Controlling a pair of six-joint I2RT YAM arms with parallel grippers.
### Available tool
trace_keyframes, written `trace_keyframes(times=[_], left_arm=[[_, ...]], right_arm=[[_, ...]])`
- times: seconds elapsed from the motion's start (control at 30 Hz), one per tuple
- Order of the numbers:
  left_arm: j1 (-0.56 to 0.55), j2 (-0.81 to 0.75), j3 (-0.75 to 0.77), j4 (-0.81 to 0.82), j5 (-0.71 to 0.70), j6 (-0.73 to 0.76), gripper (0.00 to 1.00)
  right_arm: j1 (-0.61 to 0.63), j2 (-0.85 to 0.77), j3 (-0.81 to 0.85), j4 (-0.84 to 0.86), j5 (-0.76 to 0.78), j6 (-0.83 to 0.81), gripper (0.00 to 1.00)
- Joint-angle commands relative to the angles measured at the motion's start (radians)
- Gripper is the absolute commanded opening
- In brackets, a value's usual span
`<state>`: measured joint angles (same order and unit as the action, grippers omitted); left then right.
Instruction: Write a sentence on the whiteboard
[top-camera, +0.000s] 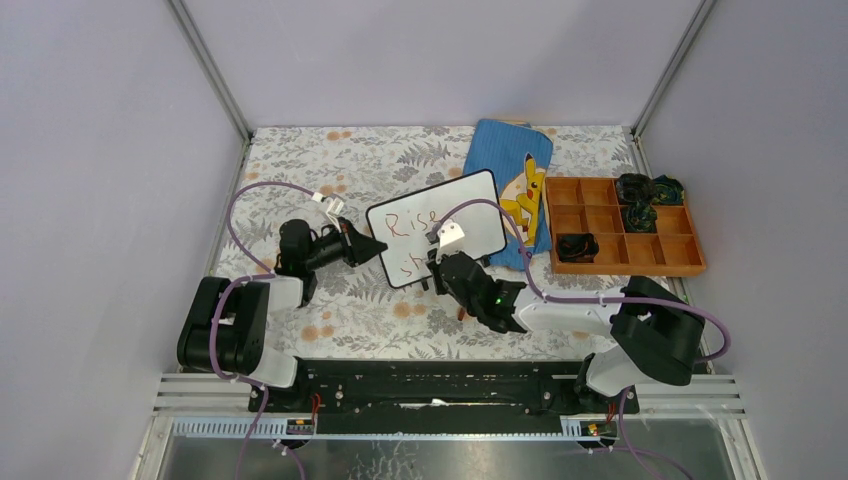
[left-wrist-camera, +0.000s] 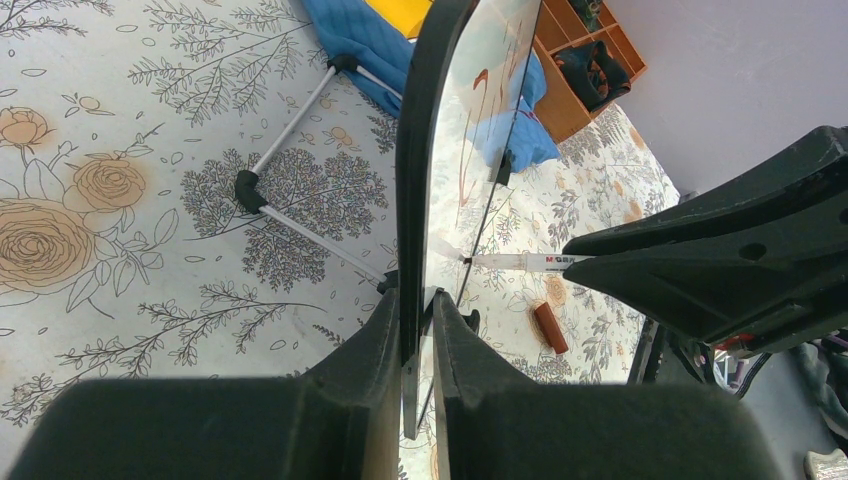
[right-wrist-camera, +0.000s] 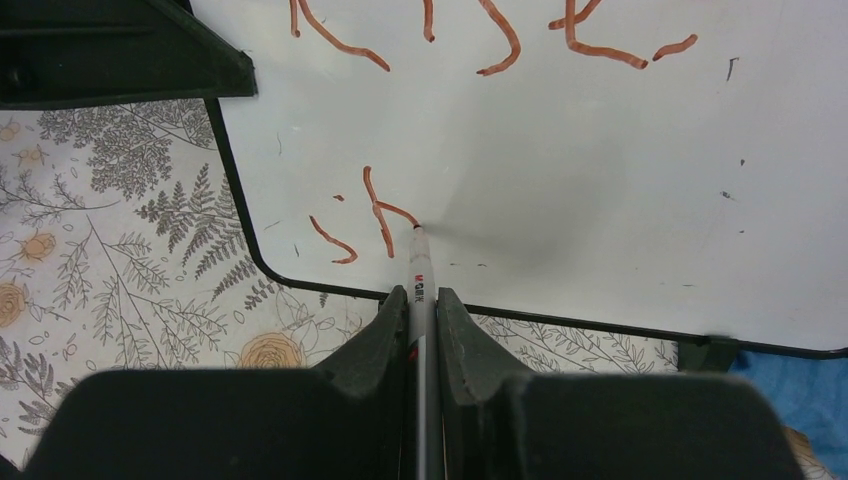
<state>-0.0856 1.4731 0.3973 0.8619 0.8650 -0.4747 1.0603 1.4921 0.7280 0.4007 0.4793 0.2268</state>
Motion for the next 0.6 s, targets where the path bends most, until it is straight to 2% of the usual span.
trace_keyframes(times=[0.0,0.57], left_arm=[[-0.023,0.010,-0.006,-0.105,-0.037,0.056,0.00],[-0.024,0.013,-0.004,-0.110,-0.038,0.059,0.00]], right_arm=[[-0.020,-0.018,-0.023,0.007,0.022,0.011,0.00],[-0.021,-0.033,-0.052,-0.010,0.013,0.029,0.00]])
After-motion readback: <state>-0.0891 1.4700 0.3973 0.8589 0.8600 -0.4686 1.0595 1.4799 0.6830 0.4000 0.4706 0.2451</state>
